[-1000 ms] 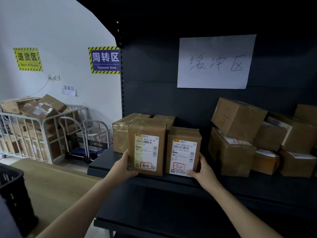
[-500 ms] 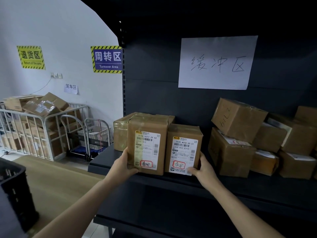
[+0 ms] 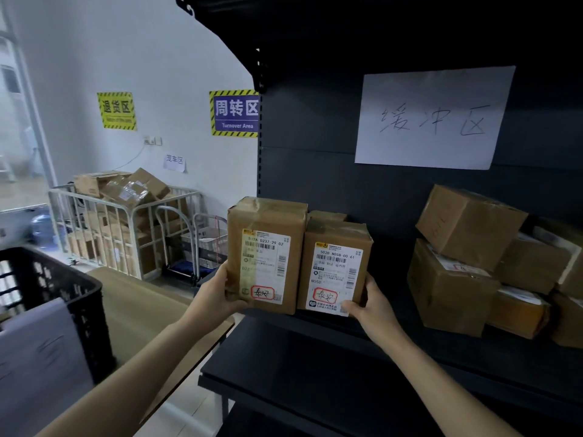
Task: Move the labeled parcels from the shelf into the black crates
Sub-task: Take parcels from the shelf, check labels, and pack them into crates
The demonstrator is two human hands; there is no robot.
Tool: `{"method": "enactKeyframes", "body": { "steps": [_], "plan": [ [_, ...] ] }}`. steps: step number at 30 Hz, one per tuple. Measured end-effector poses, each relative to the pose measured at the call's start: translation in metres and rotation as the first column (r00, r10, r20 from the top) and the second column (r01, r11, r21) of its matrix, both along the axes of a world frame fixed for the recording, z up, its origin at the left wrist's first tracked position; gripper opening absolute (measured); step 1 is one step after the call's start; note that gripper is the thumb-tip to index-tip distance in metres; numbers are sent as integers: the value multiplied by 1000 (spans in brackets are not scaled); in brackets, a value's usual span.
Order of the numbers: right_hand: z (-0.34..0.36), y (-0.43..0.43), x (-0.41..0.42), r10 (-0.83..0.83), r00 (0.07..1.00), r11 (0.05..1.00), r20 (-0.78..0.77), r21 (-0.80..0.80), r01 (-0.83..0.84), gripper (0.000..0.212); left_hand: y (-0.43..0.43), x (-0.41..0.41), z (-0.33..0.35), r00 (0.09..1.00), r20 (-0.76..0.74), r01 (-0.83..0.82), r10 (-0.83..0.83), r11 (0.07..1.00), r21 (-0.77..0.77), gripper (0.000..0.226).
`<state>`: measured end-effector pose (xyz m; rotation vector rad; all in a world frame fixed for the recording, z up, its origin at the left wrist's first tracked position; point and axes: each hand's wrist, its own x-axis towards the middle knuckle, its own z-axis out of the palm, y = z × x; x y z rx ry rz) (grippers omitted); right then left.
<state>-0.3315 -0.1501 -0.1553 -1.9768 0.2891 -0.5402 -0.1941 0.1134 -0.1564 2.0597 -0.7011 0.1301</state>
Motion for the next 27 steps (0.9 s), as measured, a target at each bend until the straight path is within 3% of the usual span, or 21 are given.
{"method": "enactKeyframes", "body": {
  "steps": [11,18,27],
  "plan": [
    [4,74,42,215,975,976,53,12,-216,52,97,-14,9,985,53,-164,164,986,0,66],
    [6,149,75,347,936,937,54,22,-348,55,178,-23,13,962,3,-272,272,962,-17,62],
    [11,279,114,503,863,863,42,24,-504,62,309,-33,18,922,-4,-387,388,919,-77,73]
  ]
}}
